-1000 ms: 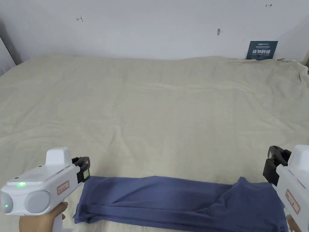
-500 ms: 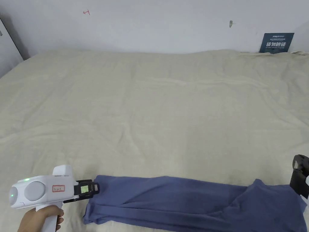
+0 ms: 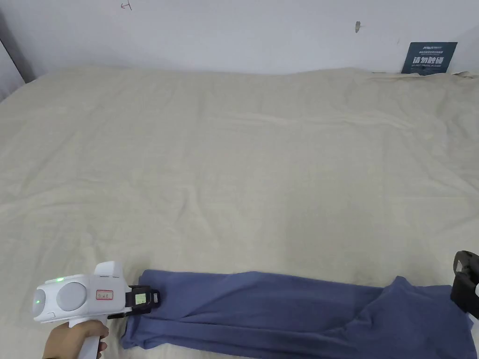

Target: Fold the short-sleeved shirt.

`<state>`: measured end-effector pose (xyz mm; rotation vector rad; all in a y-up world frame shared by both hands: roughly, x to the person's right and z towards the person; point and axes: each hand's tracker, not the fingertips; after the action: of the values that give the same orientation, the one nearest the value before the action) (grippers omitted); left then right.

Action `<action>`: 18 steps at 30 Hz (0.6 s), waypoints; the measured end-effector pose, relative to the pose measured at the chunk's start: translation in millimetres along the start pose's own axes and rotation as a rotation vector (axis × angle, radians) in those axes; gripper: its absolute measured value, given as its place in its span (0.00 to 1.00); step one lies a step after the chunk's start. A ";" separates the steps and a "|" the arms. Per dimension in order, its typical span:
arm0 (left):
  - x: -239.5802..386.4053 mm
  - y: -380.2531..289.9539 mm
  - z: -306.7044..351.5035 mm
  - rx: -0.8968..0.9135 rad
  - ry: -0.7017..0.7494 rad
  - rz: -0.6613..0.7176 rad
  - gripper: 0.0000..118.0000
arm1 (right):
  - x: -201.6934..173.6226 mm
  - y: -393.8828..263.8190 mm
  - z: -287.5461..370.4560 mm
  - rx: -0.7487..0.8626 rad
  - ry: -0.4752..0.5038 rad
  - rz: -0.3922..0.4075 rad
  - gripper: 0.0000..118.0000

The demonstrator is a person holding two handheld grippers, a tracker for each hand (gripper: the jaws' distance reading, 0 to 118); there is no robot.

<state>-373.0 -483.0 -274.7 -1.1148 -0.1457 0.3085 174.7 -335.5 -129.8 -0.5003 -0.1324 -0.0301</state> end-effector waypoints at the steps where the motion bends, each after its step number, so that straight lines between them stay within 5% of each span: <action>1: 0.3 -0.5 1.3 0.007 0.002 -0.001 0.28 | 0.8 0.0 0.5 -0.001 0.000 -0.002 0.00; 3: 0.4 -0.5 2.7 0.018 0.010 -0.021 0.16 | 2.8 -0.2 0.4 -0.003 -0.003 -0.004 0.00; 6: 6.2 -2.0 1.6 0.017 -0.027 -0.020 0.10 | 5.3 -0.4 0.6 -0.008 -0.006 -0.010 0.00; 18: 21.1 11.9 45.5 0.075 0.054 -0.105 0.03 | 12.1 4.4 4.2 0.004 0.001 -0.037 0.00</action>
<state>-367.2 -432.4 -266.4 -1.0362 -0.1431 0.1883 186.5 -329.6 -126.6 -0.4939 -0.1405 -0.0661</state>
